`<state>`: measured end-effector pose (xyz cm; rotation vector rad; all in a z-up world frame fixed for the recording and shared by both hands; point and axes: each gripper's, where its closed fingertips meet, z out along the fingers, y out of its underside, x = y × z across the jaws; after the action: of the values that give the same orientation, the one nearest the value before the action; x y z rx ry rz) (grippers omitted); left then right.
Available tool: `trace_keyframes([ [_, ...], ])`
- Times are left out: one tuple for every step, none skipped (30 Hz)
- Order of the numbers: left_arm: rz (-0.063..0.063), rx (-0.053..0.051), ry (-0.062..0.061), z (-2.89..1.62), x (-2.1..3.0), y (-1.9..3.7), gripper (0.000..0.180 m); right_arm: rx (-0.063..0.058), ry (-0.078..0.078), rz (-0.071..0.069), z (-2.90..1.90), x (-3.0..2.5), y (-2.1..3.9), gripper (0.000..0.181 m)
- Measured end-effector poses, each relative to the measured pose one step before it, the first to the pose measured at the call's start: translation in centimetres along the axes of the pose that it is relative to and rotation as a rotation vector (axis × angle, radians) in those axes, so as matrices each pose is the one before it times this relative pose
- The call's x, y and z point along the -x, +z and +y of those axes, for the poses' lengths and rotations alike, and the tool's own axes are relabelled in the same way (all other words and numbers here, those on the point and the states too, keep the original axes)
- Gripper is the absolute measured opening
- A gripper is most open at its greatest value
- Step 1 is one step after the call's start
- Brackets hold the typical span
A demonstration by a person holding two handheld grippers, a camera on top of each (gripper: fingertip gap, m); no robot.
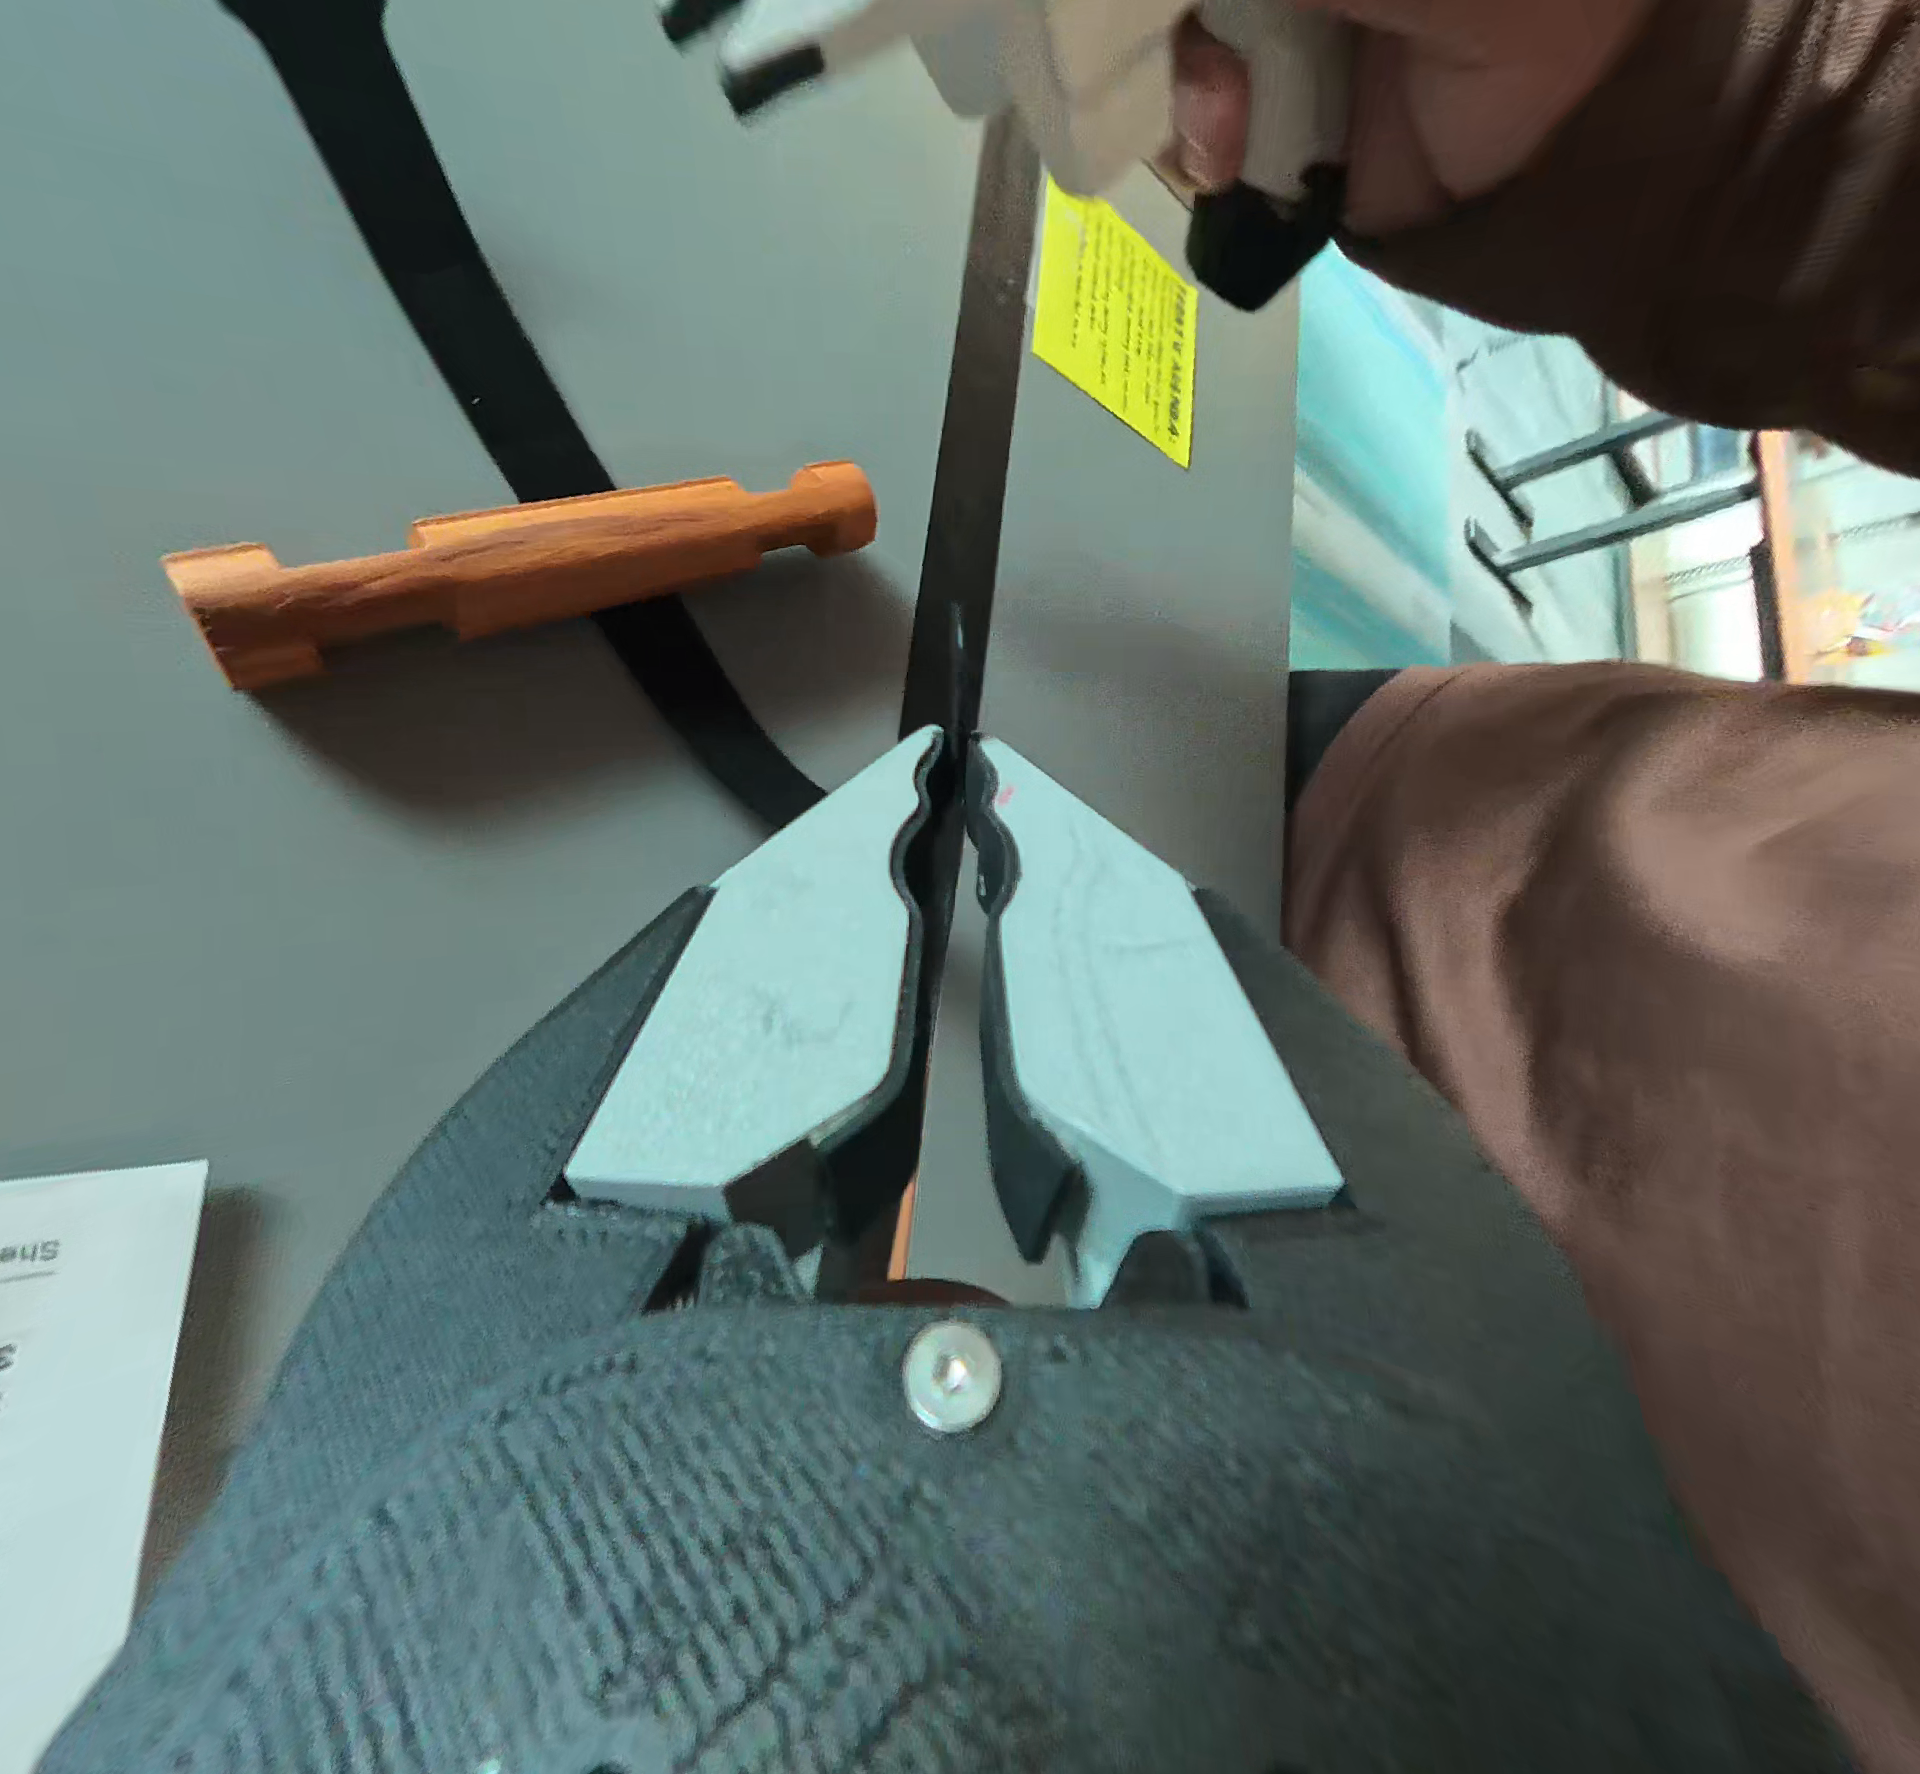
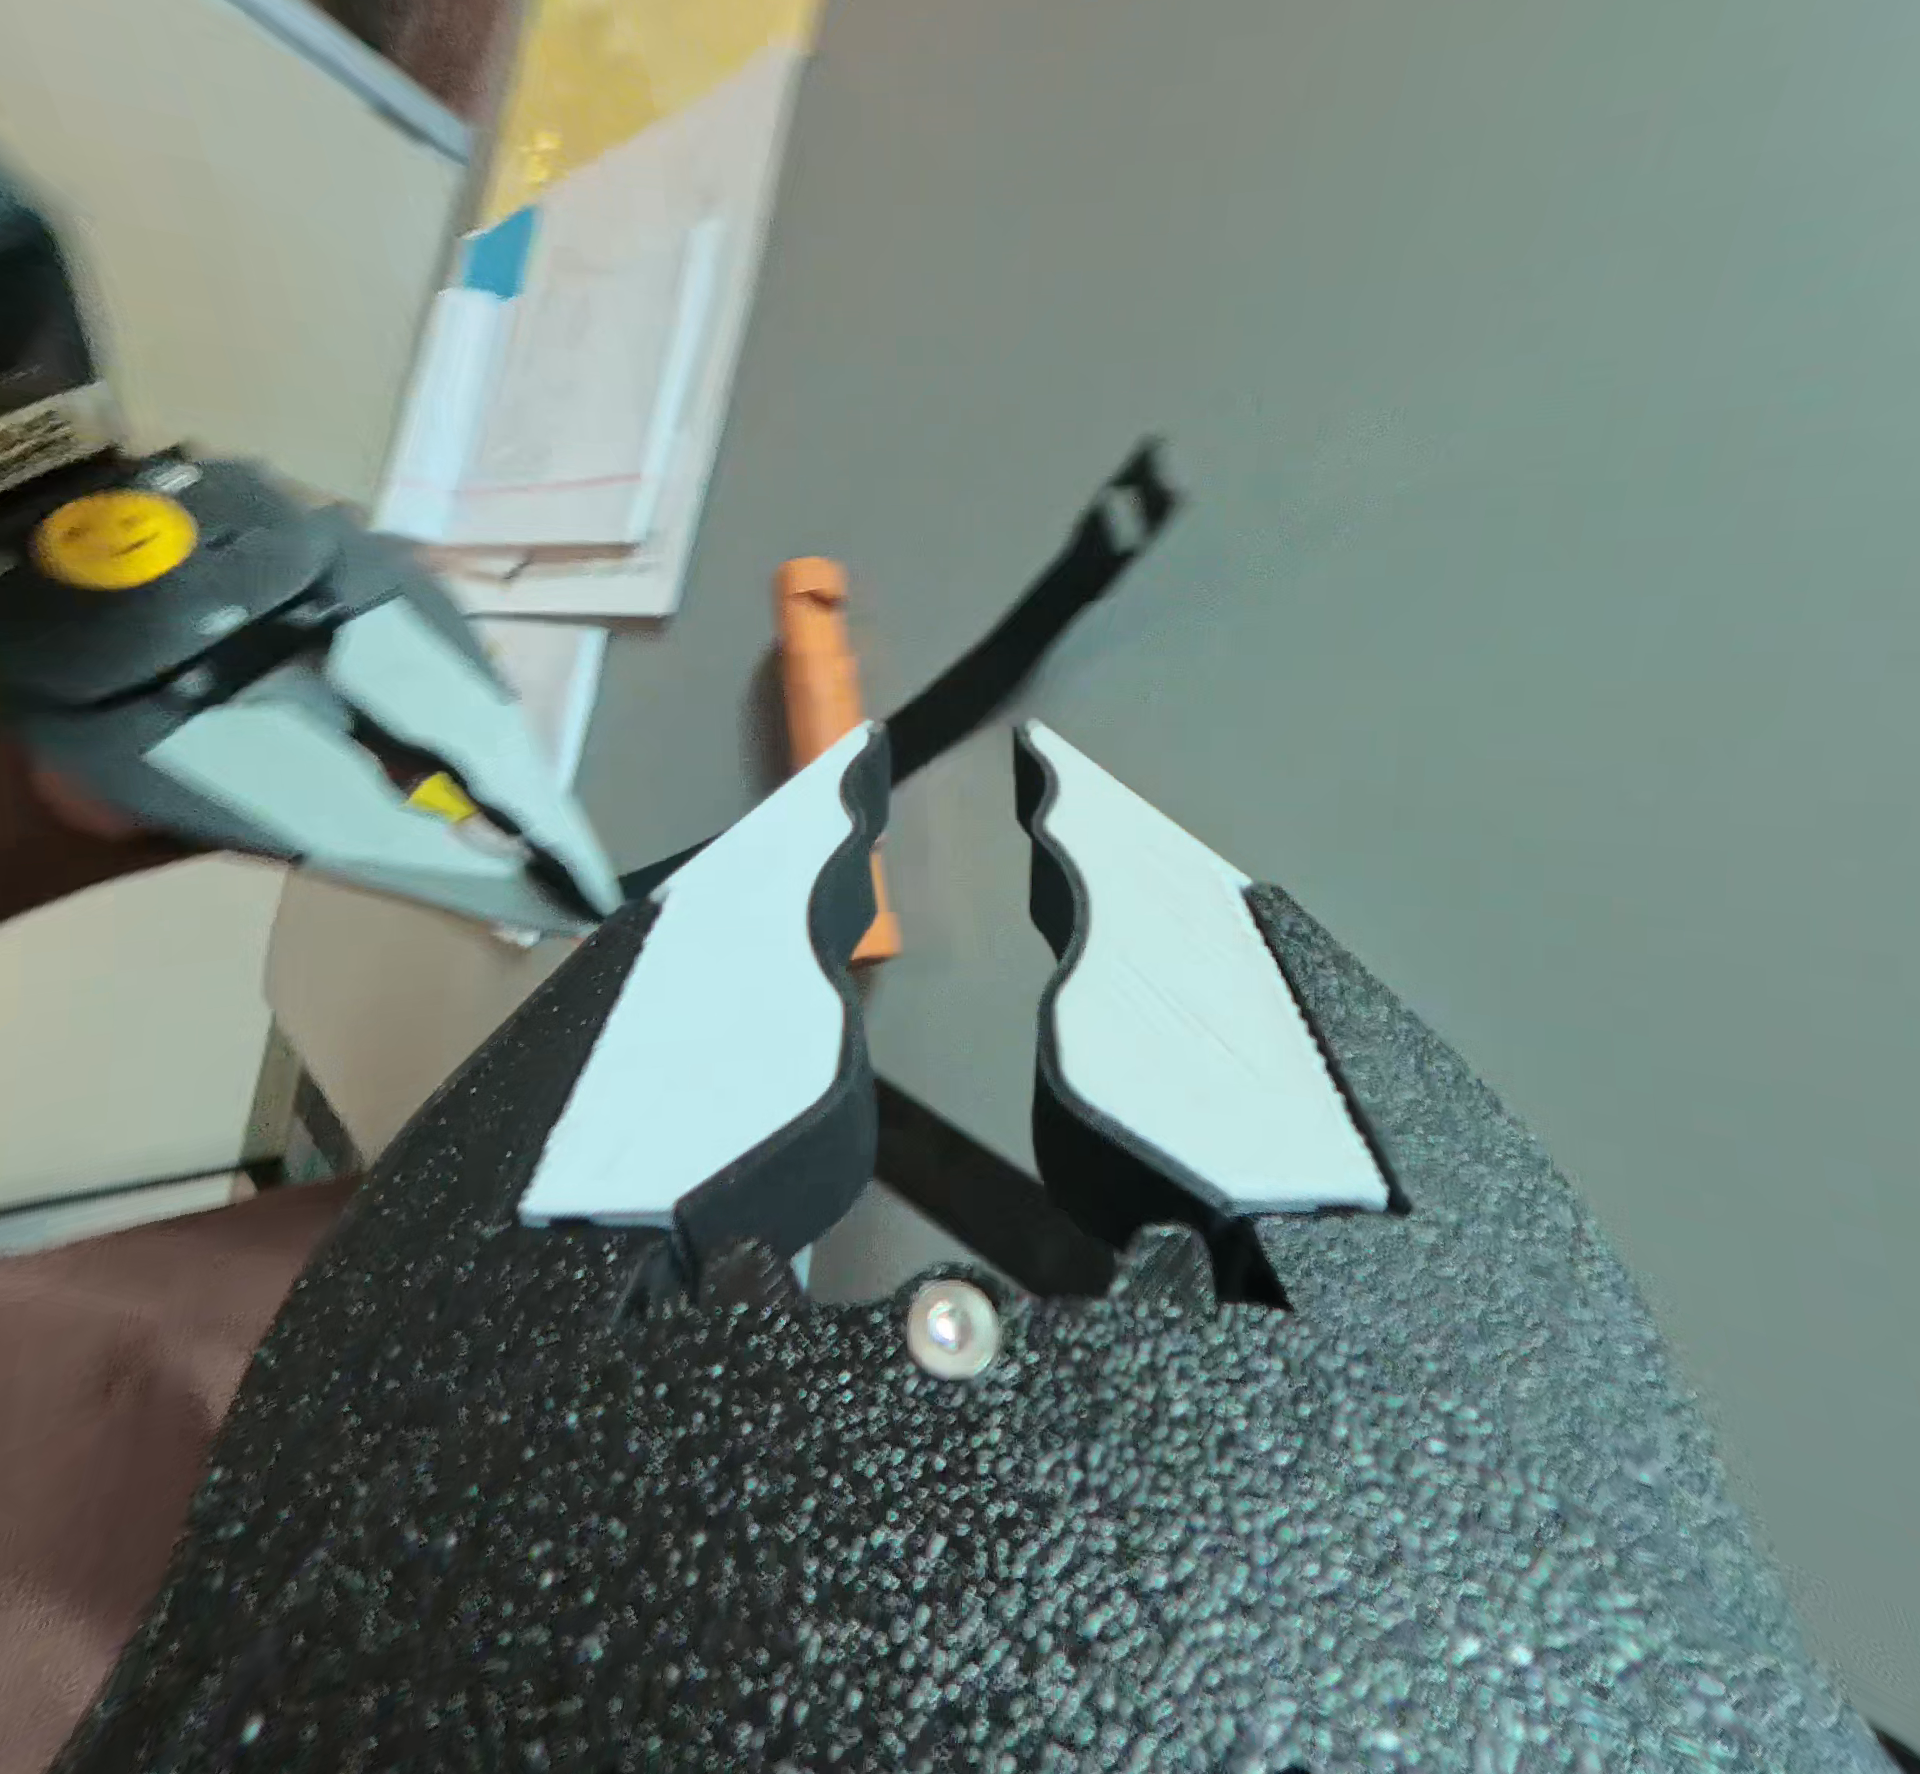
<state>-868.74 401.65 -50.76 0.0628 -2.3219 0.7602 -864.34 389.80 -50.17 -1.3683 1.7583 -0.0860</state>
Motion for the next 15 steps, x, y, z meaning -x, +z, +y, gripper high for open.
trace_keyframes([
  [0.0071,-0.0055,-0.0282,-0.131,0.087,-0.02,0.0,0.0074,0.0269,0.013,-0.51,-1.385,0.245,0.027],
  [0.0124,-0.0067,-0.0272,-0.178,-0.007,-0.04,0.0,-0.003,0.0107,-0.004,-0.605,-0.854,0.354,0.028],
  [0.0154,0.0021,-0.0327,-0.077,-0.004,-0.01,0.0,0.0097,0.0098,-0.001,-0.326,-0.679,0.543,0.029],
  [0.0128,0.01,-0.0373,-0.004,0.057,-0.006,0.0,0.0241,0.0148,0.0004,-0.203,-0.45,0.686,0.031],
  [-0.0016,0.0059,-0.0307,-0.064,0.283,-0.039,0.0,0.0121,0.0071,-0.0084,-0.121,-0.219,0.56,0.035],
  [-0.0073,0.005,-0.0212,-0.11,0.331,-0.075,0.0,0.0045,0.0027,-0.0131,-0.123,0.019,0.474,0.035],
  [-0.0068,0.0046,-0.013,-0.154,0.293,-0.098,0.0,0.011,0.0025,-0.0097,0.013,-0.009,0.402,0.033],
  [-0.0048,0.001,-0.0081,-0.238,0.226,-0.101,0.0,0.014,-0.0043,-0.0079,-0.032,0.162,0.465,0.026],
  [-0.0042,0.0009,-0.0088,-0.269,0.218,-0.124,0.0,0.0069,-0.0183,-0.0135,0.145,0.249,0.285,0.015],
  [-0.0012,-0.0002,-0.0082,-0.283,0.129,-0.074,0.0,0.0009,-0.0269,-0.0092,0.08,0.304,0.159,0.0],
  [0.0012,-0.0043,-0.0085,-0.374,0.132,-0.077,0.0,-0.0055,-0.0192,0.003,-0.098,0.189,0.087,0.0],
  [0.0024,-0.0038,-0.0165,-0.407,0.148,-0.02,0.0,-0.0091,-0.0153,-0.0068,-0.203,0.377,0.012,0.0],
  [0.008,-0.0012,-0.0217,-0.413,0.105,0.021,0.0,-0.0139,-0.0171,-0.0131,-0.207,0.522,-0.087,0.0],
  [0.0079,0.0001,-0.0241,-0.415,0.178,0.15,0.0,-0.0143,-0.0203,-0.0154,-0.229,0.611,-0.111,0.0],
  [0.0029,0.0071,-0.0262,-0.349,0.285,0.129,0.0,-0.0105,-0.0198,-0.0136,-0.156,0.601,-0.166,0.0],
])
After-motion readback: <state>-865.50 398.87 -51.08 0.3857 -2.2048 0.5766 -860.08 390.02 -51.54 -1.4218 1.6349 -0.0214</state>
